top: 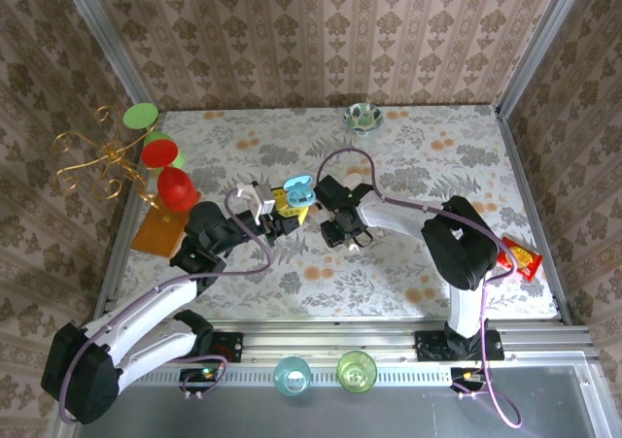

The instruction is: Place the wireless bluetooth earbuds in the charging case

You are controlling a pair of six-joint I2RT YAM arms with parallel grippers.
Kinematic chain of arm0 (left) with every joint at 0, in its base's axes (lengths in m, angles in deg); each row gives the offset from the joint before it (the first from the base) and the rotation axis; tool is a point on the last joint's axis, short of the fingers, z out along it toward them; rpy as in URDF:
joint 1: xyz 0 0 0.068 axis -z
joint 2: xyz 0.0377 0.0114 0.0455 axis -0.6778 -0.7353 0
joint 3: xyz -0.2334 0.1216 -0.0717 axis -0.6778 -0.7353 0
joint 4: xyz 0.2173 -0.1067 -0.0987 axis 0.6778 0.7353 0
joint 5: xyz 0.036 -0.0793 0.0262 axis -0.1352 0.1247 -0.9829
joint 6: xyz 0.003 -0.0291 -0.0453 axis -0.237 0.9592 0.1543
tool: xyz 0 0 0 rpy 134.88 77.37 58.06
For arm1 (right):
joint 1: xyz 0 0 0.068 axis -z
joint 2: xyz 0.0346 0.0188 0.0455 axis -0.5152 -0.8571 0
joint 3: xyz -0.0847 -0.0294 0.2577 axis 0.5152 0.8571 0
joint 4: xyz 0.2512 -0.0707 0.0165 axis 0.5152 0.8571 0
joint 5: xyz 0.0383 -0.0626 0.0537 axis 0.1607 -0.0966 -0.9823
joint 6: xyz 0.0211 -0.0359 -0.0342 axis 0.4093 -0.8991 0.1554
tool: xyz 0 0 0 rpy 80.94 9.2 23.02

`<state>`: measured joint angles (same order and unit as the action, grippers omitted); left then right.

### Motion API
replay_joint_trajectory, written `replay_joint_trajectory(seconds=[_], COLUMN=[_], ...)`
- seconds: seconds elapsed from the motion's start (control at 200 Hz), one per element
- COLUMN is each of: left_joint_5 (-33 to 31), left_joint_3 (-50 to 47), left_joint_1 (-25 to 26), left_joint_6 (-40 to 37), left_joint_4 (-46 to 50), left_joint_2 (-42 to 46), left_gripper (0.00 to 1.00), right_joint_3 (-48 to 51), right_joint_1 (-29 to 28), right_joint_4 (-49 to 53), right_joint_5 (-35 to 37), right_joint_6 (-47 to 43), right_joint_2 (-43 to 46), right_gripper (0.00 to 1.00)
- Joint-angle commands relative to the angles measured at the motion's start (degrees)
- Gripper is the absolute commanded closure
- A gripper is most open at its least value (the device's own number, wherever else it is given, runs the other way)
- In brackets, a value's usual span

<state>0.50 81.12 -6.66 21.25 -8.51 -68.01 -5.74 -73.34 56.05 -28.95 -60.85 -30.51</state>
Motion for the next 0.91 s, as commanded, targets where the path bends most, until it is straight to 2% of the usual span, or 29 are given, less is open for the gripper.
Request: replay_joint_trajectory(seconds=[0.0, 0.555, 0.9], left_joint_5=[-0.7, 0.0, 0.3], left_joint_3=[-0.1, 0.9, 0.9], left_joint_1=[0.4, 0.4, 0.4], left_joint_6=[-0.2, -1.5, -1.3], left_joint_4=[-0.8, 2.1, 1.7], left_joint_2=[1.5, 4.9, 4.4], left_gripper=[0.81, 0.81, 0.81], right_joint_3=[-2.5, -11.0, -11.3], right_joint_1=[-1.8, -8.7, -9.1], right_joint_4=[3.9, 12.3, 13.4], right_joint_5=[8.0, 18.9, 20.4], right_joint_6=[3.3, 7.1, 6.9], right_joint_2=[-0.2, -9.2, -11.1], right_gripper=[0.57, 0.67, 0.7])
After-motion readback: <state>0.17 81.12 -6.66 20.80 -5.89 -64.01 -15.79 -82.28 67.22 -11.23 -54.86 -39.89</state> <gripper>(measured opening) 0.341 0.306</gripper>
